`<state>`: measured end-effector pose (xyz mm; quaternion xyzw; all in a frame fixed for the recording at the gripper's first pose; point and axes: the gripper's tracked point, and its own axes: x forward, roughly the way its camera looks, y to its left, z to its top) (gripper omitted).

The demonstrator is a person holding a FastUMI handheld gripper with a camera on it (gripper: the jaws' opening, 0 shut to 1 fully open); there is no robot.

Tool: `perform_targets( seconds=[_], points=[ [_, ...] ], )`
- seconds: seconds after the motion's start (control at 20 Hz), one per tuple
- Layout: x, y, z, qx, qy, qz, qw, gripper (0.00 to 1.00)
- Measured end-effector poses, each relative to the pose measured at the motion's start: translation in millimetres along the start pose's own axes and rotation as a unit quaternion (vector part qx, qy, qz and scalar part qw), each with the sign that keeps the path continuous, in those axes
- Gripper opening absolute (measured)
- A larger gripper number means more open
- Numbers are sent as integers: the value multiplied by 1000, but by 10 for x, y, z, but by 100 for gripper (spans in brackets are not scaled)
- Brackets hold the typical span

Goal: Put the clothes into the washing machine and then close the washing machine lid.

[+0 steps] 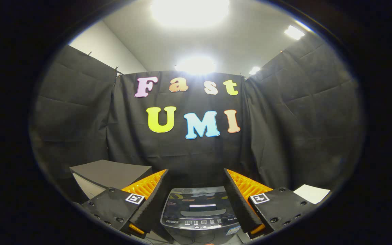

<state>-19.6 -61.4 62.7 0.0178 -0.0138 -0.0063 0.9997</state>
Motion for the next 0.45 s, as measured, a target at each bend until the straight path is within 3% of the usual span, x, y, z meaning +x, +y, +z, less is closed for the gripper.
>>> perform_targets(
  seconds=[0.45],
  points=[
    [97, 2, -35, 2, 1, 4, 1000, 96]
  ],
)
